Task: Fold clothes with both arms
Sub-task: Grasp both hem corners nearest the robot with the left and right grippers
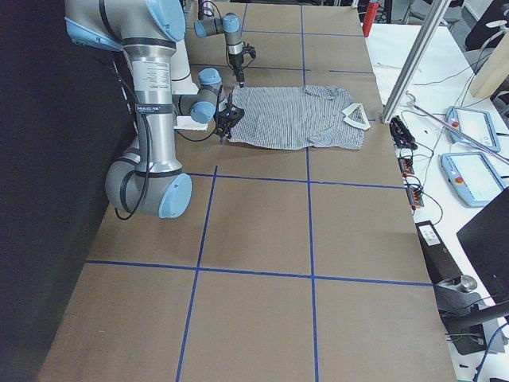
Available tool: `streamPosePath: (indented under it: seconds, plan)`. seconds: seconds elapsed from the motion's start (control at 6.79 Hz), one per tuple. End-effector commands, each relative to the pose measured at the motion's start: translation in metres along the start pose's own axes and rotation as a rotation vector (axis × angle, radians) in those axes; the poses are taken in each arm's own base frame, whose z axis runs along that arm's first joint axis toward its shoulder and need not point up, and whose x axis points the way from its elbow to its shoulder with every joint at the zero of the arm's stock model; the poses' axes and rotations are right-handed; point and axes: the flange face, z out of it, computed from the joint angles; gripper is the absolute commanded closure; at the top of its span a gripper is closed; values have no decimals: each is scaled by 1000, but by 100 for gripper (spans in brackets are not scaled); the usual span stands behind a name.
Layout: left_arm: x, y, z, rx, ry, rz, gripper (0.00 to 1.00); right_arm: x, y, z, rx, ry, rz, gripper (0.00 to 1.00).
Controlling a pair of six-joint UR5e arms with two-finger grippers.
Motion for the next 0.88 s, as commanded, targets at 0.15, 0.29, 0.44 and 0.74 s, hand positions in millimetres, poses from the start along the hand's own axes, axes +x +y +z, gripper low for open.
streamPosePath:
  seconds: [0.15, 0.29, 0.44, 0.74]
  plan:
    - [-3, 1, 5, -3, -14, -1, 51, 1, -1, -2, -1, -2, 0, 100]
    - [-3, 2, 5, -5, -14, -2, 64, 1, -1, -4, -2, -4, 0, 100]
    - [-2, 3, 4, -8, -10, -1, 62, 1, -1, -5, -2, -6, 0, 100]
    - [-2, 10, 5, -16, -23, 4, 54, 1, 0, -6, -3, -7, 0, 100]
